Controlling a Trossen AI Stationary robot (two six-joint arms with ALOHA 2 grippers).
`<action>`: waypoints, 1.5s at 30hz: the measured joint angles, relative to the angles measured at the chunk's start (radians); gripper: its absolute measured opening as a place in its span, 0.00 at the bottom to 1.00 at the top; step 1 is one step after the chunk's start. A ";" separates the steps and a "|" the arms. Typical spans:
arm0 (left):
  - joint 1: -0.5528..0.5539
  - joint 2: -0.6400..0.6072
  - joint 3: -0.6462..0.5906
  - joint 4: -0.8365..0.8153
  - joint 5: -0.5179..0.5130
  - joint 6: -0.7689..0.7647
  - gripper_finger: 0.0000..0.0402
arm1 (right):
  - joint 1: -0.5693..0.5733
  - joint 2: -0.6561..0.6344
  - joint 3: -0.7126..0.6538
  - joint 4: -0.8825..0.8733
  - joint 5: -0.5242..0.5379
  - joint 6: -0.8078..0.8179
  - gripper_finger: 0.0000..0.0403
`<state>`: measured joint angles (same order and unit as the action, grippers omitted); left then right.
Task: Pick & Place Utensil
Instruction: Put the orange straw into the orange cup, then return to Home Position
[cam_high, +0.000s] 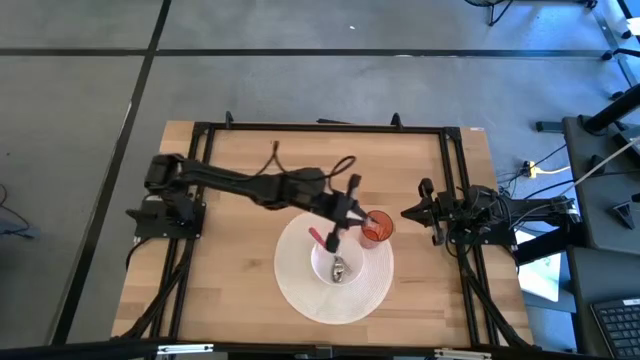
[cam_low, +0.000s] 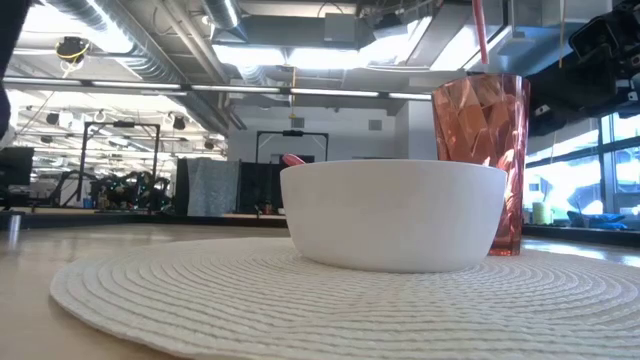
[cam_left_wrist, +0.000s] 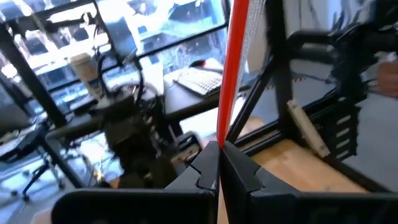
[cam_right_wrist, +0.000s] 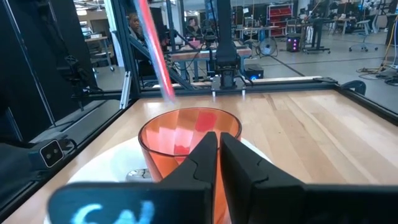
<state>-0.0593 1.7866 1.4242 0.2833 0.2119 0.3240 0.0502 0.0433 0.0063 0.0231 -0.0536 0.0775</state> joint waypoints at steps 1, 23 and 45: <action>0.008 0.019 0.011 -0.003 0.000 -0.001 0.01 | 0.000 0.000 0.000 0.000 0.000 -0.003 0.05; 0.089 0.207 0.032 -0.049 0.049 -0.189 0.01 | 0.000 0.000 0.000 0.000 -0.001 -0.002 0.05; 0.041 -0.261 -0.002 -0.524 -0.049 -0.146 0.36 | 0.000 0.000 0.000 0.000 -0.002 0.012 0.05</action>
<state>-0.0180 1.5251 1.4224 -0.2405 0.1629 0.1779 0.0505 0.0434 0.0063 0.0231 -0.0559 0.0895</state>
